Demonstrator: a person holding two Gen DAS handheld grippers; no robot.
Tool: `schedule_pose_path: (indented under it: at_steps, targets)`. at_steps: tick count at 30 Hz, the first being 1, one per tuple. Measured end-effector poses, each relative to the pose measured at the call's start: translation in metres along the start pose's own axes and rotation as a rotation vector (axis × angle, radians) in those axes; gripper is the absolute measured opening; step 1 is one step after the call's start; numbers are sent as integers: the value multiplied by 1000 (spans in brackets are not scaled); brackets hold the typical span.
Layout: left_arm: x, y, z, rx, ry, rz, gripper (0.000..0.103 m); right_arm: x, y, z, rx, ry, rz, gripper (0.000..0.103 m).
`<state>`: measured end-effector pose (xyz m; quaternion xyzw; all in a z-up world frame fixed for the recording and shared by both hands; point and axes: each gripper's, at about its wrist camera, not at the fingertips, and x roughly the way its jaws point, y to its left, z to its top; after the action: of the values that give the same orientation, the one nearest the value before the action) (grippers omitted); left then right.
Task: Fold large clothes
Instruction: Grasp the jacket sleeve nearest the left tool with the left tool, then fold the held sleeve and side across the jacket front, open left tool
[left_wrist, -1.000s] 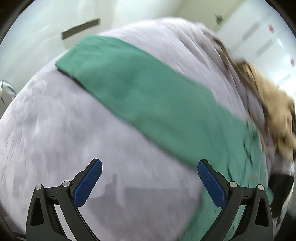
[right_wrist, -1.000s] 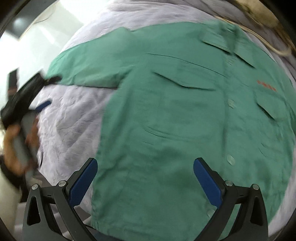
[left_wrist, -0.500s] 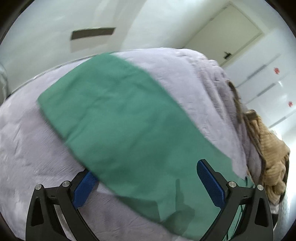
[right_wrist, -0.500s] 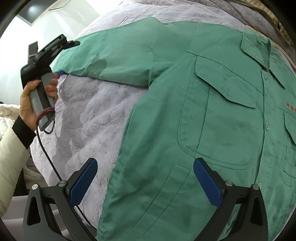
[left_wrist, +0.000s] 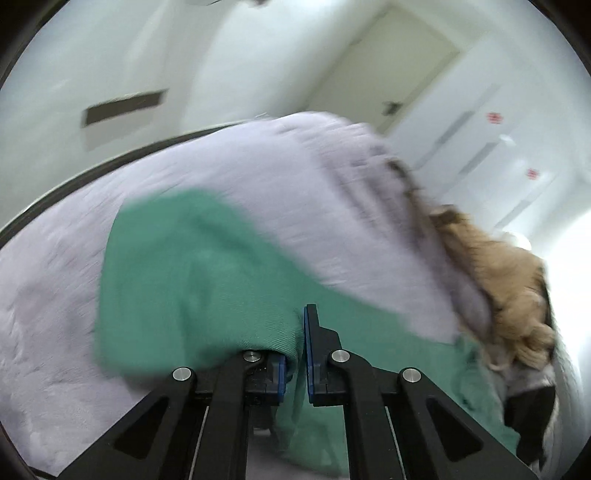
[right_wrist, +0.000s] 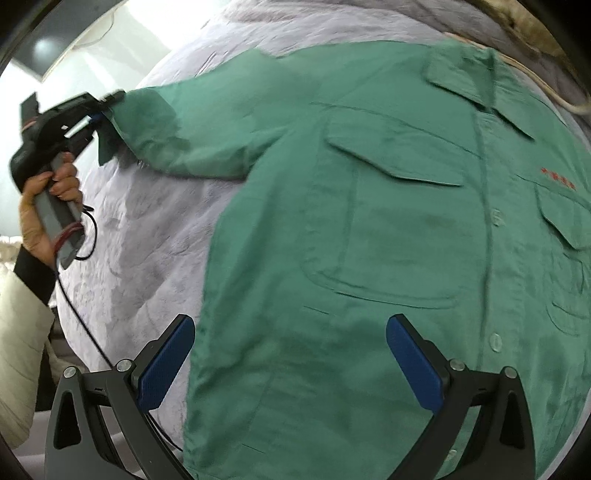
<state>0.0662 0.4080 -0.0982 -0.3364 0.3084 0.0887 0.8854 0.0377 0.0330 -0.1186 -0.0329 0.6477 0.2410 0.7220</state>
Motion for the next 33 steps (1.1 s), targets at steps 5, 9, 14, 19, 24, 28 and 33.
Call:
schedule_pose_path:
  at_steps: [5,9,14,19,24,28,33]
  targets:
    - [1,-97,-3,141,26,-159,9,-21,-43,-6,93,-54,4,103]
    - [20,-198,-30,301,91,-286,9,-40,-89,-10,180,-106,-9,103]
    - [53,-312,-116,481,225,-394,9,-59,-166,-26,349,-158,-9,103]
    - [94,-360,-212,622,374,-317,9,-61,-235,-45,478,-134,-38,103]
    - [108,-356,-263,732,459,-147,10,-63,-269,-50,493,-111,-74,103]
    - [93,-332,-262,730,481,-96,90,-70,-272,-27,425,-147,-99,103]
    - [53,-288,-236,698,411,12,91,-65,-226,26,213,-204,-135,103]
